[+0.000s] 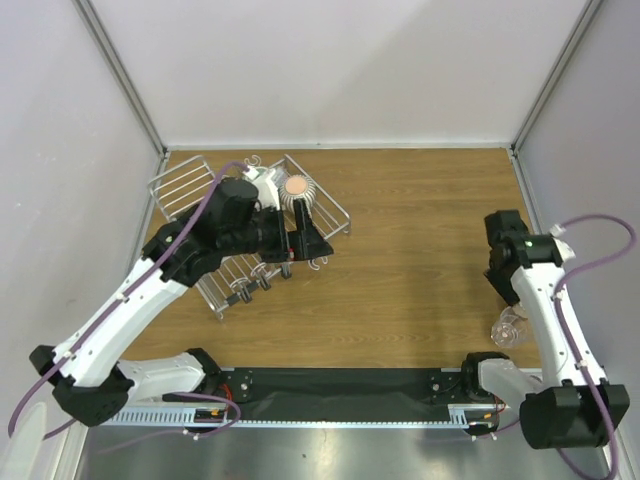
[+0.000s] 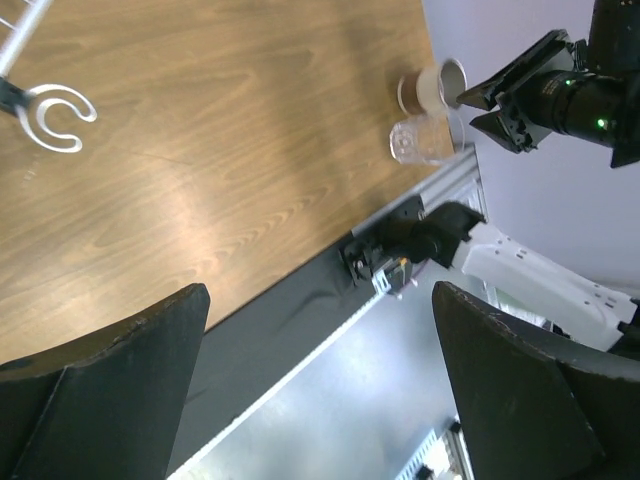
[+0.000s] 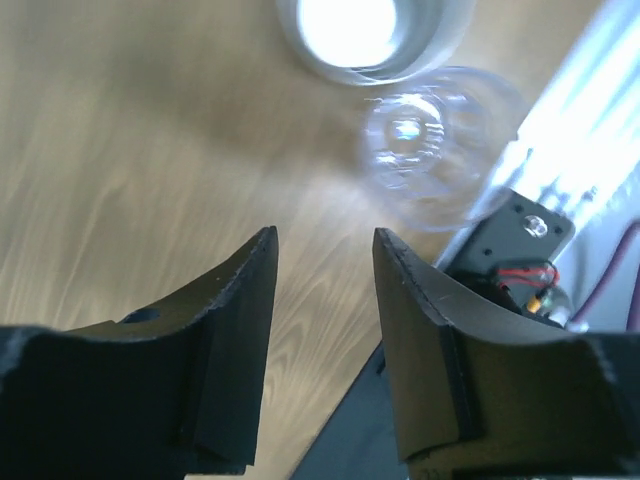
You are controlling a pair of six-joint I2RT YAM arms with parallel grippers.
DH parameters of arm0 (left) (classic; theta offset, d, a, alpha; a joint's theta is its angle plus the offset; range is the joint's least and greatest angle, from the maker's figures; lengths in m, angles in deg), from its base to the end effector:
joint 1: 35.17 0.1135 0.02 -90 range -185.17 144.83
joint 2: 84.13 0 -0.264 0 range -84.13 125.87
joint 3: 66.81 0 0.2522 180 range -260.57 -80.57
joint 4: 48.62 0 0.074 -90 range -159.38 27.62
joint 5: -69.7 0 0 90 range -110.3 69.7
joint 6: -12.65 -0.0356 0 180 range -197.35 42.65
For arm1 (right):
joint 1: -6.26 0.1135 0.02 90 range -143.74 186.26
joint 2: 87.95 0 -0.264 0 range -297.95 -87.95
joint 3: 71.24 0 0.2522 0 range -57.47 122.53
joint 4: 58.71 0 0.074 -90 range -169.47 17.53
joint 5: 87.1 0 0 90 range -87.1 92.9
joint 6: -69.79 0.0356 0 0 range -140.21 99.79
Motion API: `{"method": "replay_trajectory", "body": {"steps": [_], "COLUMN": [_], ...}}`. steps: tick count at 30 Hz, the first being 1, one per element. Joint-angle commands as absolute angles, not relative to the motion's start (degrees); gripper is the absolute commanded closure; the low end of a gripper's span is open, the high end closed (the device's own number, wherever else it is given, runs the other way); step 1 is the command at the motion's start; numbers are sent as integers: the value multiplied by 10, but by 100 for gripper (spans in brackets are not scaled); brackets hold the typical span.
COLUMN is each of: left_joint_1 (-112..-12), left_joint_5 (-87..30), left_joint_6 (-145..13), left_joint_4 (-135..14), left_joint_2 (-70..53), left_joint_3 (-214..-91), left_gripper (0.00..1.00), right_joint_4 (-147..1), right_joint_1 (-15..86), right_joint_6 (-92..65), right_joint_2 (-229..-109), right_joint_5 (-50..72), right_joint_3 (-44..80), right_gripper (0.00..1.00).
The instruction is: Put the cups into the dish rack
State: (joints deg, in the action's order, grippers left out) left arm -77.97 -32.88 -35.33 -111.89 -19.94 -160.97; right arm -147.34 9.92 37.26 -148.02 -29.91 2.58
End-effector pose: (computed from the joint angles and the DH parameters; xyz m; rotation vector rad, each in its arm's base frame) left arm 0.1521 -0.1514 0.4174 0.1552 2.3404 -1.0426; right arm 0.1613 -0.0090 0.3019 1.2612 2.2619 -0.4814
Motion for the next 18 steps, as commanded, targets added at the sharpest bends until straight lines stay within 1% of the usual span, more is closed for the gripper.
{"method": "replay_trajectory", "body": {"steps": [1,2,5,11,18], "left_joint_1": [-788,-790,-803,-825,-828], "left_joint_5": [-374,-379,-380,-369,-356], "left_joint_6": [-345,-341,-342,-335,-327], "left_joint_4": [-1098,-1097,-1105,-1110,-1104], "left_joint_2": [-181,-175,-153,-137,-157], "left_joint_3": [-1640,-1645,-1669,-1692,-1675], "left_gripper": [0,0,0,0,0], "right_joint_4": [-1495,-1479,-1441,-1413,-1376], "right_joint_1": [16,-18,-67,-75,-76], "right_joint_6": [386,371,338,325,349], "right_joint_2": [-1429,-1416,-1374,-1407,-1424], "right_joint_5": [-307,-295,-298,-283,-277], "right_joint_3": [-12,-24,-47,-54,-83], "right_gripper": [53,53,54,53,55]}}
